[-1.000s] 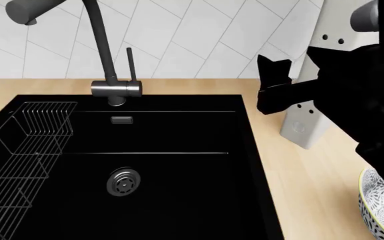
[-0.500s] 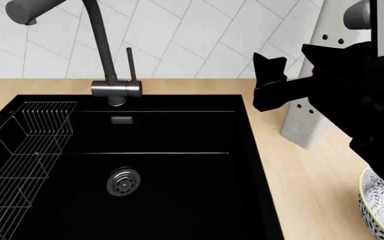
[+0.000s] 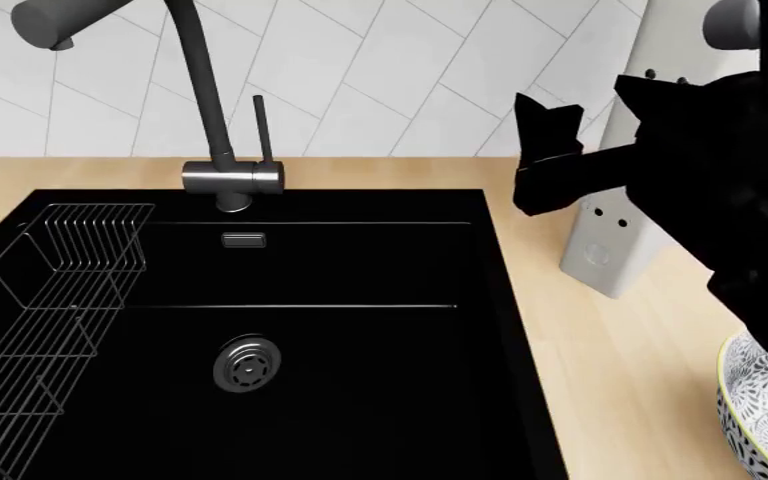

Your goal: Pick the cup and bowl from the sink and place them on the counter for drying.

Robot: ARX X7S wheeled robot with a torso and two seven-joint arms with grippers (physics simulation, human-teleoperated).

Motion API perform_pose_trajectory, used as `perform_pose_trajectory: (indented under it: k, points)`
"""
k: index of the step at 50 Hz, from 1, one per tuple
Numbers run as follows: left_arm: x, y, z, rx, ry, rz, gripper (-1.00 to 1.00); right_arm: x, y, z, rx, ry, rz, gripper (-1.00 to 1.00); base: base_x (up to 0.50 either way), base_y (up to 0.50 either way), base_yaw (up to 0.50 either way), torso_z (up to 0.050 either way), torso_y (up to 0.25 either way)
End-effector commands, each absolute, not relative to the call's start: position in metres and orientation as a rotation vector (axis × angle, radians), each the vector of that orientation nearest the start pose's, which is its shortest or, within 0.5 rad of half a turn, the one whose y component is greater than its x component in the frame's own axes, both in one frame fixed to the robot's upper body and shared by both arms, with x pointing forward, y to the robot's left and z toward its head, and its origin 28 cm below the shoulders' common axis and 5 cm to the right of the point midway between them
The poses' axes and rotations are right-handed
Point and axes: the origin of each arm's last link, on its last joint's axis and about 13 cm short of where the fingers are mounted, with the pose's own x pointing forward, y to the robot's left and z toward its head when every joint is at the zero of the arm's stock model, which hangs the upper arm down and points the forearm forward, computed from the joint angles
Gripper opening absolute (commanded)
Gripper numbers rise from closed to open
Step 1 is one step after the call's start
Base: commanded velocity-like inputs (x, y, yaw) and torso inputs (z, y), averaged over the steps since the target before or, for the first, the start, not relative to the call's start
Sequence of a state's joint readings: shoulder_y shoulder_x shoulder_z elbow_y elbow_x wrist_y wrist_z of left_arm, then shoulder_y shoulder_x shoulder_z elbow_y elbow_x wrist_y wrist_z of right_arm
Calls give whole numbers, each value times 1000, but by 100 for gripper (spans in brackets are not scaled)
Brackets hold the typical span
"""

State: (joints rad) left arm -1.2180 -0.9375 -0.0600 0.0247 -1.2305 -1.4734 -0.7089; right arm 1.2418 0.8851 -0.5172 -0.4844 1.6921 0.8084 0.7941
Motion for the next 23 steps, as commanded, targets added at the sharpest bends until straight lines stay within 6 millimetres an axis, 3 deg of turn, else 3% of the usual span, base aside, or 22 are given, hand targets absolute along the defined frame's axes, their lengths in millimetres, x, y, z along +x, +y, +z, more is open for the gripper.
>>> perform_pose_trajectory:
  k: [1,13,23]
  points:
    - [258,354,346,5,154,248,100,225,-132,318,-34,-82,297,100,0,0,0,0,0]
    - [271,341,356,30,126,142,100,221,-130,322,-43,-78,288,100,0,0,0,0,0]
    - [272,331,341,58,148,75,100,216,-128,327,-51,-80,290,100,0,0,0,0,0]
